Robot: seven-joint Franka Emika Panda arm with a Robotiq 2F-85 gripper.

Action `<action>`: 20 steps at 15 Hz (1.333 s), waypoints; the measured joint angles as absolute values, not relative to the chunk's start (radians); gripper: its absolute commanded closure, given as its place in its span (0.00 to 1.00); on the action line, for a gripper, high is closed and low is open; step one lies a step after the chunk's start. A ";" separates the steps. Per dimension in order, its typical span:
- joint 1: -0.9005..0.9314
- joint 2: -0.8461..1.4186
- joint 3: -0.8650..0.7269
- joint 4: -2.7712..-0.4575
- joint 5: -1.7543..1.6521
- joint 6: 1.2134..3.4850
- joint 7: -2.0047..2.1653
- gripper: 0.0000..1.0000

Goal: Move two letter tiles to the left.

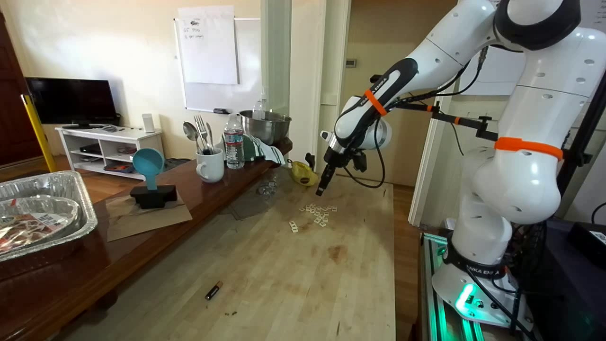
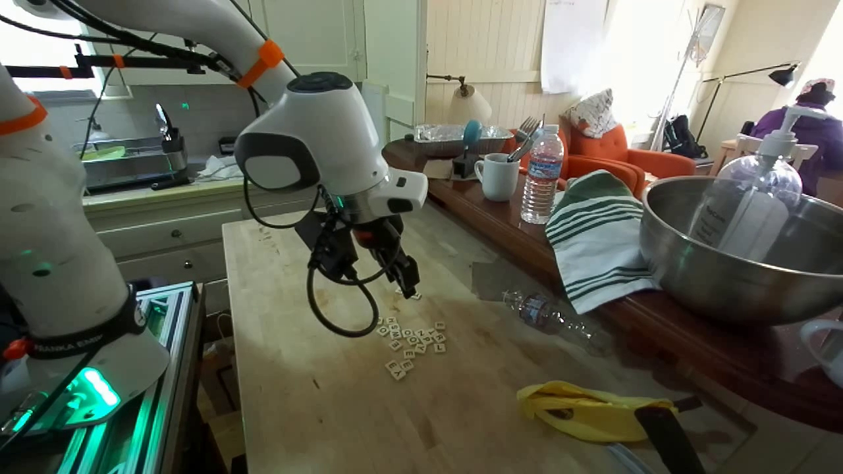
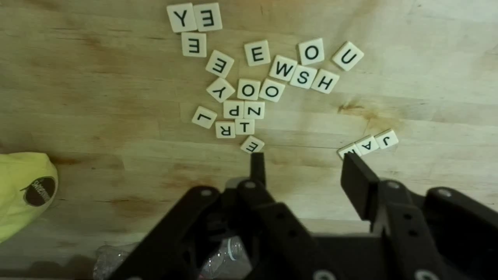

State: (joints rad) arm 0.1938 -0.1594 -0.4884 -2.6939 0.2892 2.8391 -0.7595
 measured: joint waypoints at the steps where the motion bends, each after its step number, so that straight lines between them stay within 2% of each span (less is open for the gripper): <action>1: 0.198 -0.141 -0.492 -2.681 0.303 2.839 -0.770 0.85; 3: 0.205 -0.106 -0.495 -2.656 0.333 2.839 -0.789 0.98; 4: 0.209 -0.088 -0.495 -2.643 0.353 2.839 -0.803 1.00; 20: 0.193 0.165 -0.422 -2.490 0.851 2.866 -1.152 1.00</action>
